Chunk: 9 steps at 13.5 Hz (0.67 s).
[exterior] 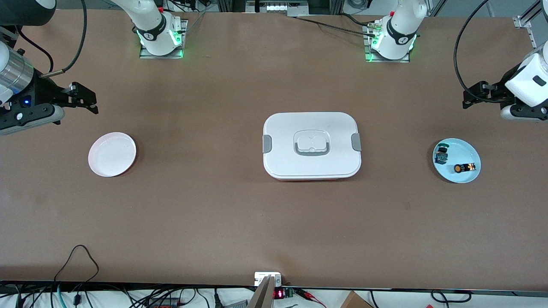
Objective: Transfer orange switch to right arm and place
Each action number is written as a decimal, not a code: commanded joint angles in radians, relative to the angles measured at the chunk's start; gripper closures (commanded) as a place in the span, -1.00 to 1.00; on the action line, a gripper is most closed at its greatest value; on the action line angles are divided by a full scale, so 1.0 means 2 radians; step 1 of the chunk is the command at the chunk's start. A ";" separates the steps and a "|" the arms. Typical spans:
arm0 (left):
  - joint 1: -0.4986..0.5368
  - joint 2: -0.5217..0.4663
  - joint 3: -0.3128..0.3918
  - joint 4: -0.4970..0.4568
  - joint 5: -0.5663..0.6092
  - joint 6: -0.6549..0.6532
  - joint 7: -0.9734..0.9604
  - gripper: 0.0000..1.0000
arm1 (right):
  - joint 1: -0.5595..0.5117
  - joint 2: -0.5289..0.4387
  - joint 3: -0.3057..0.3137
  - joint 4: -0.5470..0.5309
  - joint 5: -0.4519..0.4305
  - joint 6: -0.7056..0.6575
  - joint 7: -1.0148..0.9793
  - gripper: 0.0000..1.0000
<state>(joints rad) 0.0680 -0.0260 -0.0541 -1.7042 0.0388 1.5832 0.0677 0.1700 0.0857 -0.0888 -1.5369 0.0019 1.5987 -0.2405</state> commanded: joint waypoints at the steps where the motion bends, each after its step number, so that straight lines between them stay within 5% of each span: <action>1: 0.003 0.008 0.001 0.016 -0.012 -0.012 0.010 -1.00 | -0.004 -0.005 0.001 -0.005 0.007 0.004 -0.006 -1.00; 9: 0.003 0.008 0.001 0.016 -0.012 -0.012 0.006 -1.00 | -0.004 -0.005 0.001 -0.005 0.007 0.002 -0.006 -1.00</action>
<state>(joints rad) 0.0681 -0.0260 -0.0541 -1.7042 0.0388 1.5825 0.0677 0.1700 0.0857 -0.0888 -1.5369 0.0019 1.5989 -0.2405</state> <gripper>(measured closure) 0.000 0.000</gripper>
